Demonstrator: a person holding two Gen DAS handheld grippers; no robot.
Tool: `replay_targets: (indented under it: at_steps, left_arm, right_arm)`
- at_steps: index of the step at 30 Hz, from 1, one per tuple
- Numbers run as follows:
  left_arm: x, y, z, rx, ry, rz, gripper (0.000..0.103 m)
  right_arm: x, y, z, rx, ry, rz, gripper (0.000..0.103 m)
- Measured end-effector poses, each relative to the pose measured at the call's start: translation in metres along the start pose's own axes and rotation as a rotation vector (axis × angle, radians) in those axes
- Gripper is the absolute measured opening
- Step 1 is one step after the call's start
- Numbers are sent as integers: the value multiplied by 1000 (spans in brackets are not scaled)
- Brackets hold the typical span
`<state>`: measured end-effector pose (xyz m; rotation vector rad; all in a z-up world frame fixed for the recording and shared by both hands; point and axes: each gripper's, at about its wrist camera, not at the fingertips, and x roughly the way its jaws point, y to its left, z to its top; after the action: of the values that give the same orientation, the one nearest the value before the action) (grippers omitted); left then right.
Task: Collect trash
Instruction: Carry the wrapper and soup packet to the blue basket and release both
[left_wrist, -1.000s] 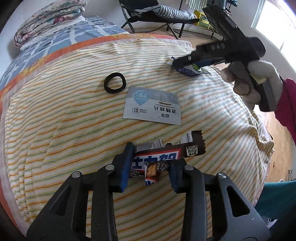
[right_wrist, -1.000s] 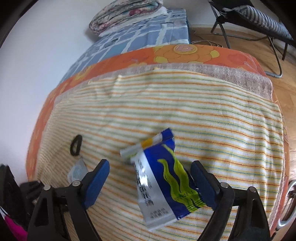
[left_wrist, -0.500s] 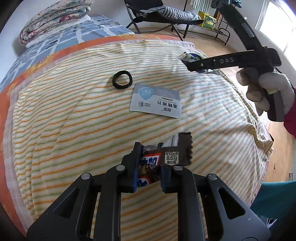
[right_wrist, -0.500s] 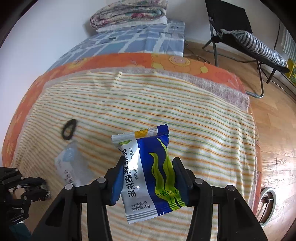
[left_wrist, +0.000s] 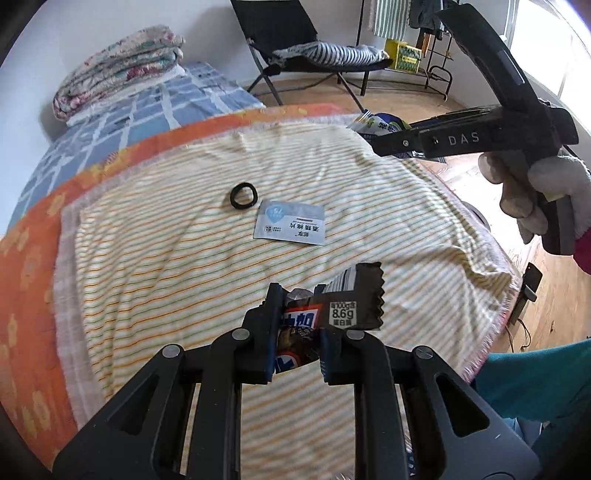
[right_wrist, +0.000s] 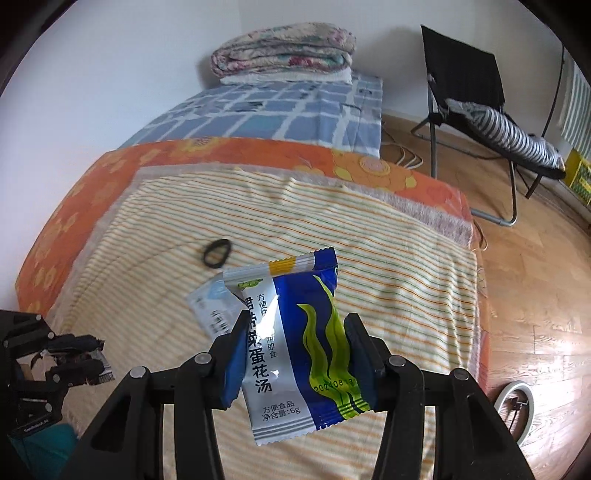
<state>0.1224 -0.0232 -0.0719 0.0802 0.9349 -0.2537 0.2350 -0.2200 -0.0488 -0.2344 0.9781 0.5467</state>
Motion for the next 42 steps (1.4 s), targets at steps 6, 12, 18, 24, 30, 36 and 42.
replay_targets:
  at_steps: [6,12,18,24,30,36,42]
  left_arm:
    - [-44,-18,-8,28,-51,27,16]
    - [-86,-36,-22,48,-102,37,16]
    - [-117,-51,-43,42,-129,32,16]
    - [-134,-64,-65,41,-138,18,16]
    - [-143,-71,-87,33,-130,5,16]
    - [-139,-73,-112,21,-88,-8,16]
    - [-129,-76,-135,20,-34,-11,16]
  right_arm:
    - [-44,22,-12,-23,-39,5,51]
    - [-83,43,-32,-20,-72,12,51]
    - [-121,65,-59,-28,-111,2,51]
    - [-150,83,-88,-27,-131,-13,51]
    - [-166,107,-118,-45,-144,-14,52]
    - [-171,133,-147,-77,-141,-4,52]
    - [-174,149,-171,-89,-134,9,52]
